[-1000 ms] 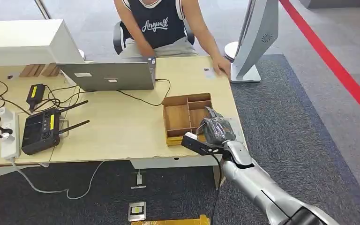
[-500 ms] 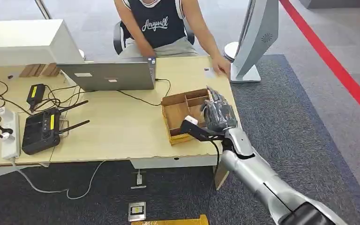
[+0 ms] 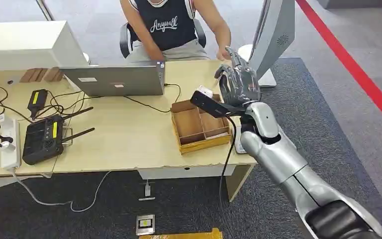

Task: Pass the card to the sensor for recognition and then transmit it.

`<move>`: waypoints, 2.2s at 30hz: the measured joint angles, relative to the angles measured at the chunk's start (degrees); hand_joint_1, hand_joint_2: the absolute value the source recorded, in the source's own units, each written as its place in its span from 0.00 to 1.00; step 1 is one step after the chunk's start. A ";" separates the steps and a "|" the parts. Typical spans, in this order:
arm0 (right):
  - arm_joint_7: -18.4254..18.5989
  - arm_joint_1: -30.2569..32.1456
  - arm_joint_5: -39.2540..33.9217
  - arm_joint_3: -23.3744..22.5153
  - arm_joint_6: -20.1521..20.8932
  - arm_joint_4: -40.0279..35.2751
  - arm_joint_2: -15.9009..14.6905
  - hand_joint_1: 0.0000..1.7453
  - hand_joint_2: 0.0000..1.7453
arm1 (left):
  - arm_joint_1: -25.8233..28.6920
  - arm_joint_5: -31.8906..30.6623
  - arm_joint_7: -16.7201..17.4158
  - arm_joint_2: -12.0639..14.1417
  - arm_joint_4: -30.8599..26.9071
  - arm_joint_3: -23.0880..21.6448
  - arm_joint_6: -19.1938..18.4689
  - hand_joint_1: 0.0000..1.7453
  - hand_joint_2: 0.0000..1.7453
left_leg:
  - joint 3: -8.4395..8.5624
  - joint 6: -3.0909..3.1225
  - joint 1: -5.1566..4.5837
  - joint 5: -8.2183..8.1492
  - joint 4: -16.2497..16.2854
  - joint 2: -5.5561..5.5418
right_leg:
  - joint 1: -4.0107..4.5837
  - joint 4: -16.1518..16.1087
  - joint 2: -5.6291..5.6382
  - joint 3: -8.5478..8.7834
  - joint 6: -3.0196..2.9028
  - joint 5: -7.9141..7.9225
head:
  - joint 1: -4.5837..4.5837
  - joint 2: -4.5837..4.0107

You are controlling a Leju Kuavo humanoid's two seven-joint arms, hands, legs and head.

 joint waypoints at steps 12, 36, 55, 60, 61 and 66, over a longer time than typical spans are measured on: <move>-2.32 -8.92 -1.55 1.22 4.61 7.15 3.63 1.00 1.00 | -0.62 -0.04 0.17 -0.02 -0.02 -1.88 -0.48 0.00 1.00 | -0.05 -0.01 0.00 0.01 0.00 -0.01 | 0.00 0.03 0.00 -0.03 -0.01 0.01 | 0.00 0.00; -1.42 -21.75 -0.50 4.52 4.15 32.46 13.29 1.00 1.00 | -0.42 0.92 0.81 0.00 -0.09 -4.96 -0.52 0.00 1.00 | -0.06 -0.02 0.01 0.02 0.00 -0.02 | 0.01 0.02 -0.01 -0.05 -0.01 0.01 | 0.02 0.00; -0.41 -21.97 -1.88 4.98 2.42 41.07 14.43 0.00 0.00 | 0.31 1.64 0.57 0.22 -0.09 -5.16 -0.09 0.00 1.00 | -0.03 -0.02 0.01 0.02 0.01 -0.01 | 0.02 0.02 -0.01 -0.06 -0.01 0.01 | 0.02 0.00; -1.07 -22.03 -2.01 5.01 1.47 42.03 14.43 0.00 0.00 | 0.31 1.64 0.52 0.22 -0.09 -5.16 0.02 0.00 1.00 | -0.04 -0.02 0.01 0.02 0.00 -0.01 | 0.01 0.02 -0.01 -0.06 -0.01 0.01 | 0.02 0.00; -1.64 -22.12 -2.08 5.01 0.69 42.23 14.43 0.00 0.00 | 0.31 1.64 0.52 0.22 -0.09 -5.16 0.02 0.00 1.00 | -0.04 -0.02 0.01 0.02 0.01 -0.01 | 0.01 0.02 -0.01 -0.06 -0.01 0.01 | 0.02 0.00; -4.78 -22.54 -0.98 5.09 -4.47 42.40 14.12 0.00 1.00 | 0.55 2.25 0.48 0.22 -0.09 -5.16 0.39 0.00 1.00 | 0.00 -0.02 0.01 0.02 0.01 -0.01 | 0.01 0.02 -0.01 -0.05 -0.01 0.01 | 0.02 0.00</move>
